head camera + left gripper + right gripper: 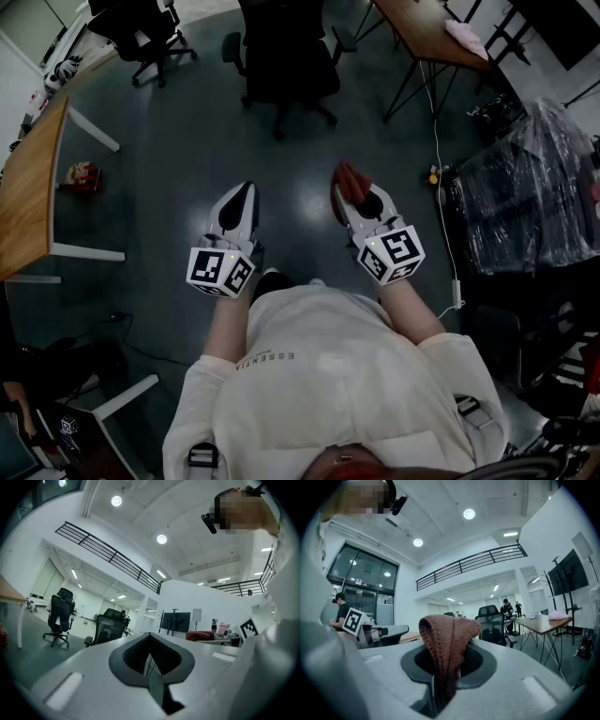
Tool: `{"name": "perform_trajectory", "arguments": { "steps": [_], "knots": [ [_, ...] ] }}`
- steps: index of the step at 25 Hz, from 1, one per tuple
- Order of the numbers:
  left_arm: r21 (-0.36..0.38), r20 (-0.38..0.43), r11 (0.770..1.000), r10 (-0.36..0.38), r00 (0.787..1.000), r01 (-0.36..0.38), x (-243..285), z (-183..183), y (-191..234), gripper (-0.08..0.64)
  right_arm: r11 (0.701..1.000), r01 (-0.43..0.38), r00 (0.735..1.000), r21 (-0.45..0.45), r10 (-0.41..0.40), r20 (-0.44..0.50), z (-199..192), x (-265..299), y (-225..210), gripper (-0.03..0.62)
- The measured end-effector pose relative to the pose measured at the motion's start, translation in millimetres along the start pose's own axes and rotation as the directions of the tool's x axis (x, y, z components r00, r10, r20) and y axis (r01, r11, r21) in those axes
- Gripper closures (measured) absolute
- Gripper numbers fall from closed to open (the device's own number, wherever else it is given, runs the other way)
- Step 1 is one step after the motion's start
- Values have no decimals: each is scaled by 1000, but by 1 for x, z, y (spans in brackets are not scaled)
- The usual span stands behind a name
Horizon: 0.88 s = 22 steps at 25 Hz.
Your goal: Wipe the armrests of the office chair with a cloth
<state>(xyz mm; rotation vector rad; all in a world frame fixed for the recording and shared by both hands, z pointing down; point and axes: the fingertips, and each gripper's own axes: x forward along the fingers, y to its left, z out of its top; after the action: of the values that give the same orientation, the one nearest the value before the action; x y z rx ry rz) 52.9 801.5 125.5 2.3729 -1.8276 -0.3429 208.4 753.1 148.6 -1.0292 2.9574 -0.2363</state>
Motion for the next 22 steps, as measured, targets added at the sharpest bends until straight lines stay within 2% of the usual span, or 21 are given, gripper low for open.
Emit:
{"name": "perform_trajectory", "arguments": {
  "steps": [13,22],
  "knots": [
    [3,-21,1000,10,1000,-10,14,-17,-10,543,1000,15,999,0,-15,-35,-12,-13,-23,531],
    [7,-44,998,64,997,-64,21,-25,1,543,997,12,1000,72,-11,-17,-14,0,-48,531]
  ]
}}
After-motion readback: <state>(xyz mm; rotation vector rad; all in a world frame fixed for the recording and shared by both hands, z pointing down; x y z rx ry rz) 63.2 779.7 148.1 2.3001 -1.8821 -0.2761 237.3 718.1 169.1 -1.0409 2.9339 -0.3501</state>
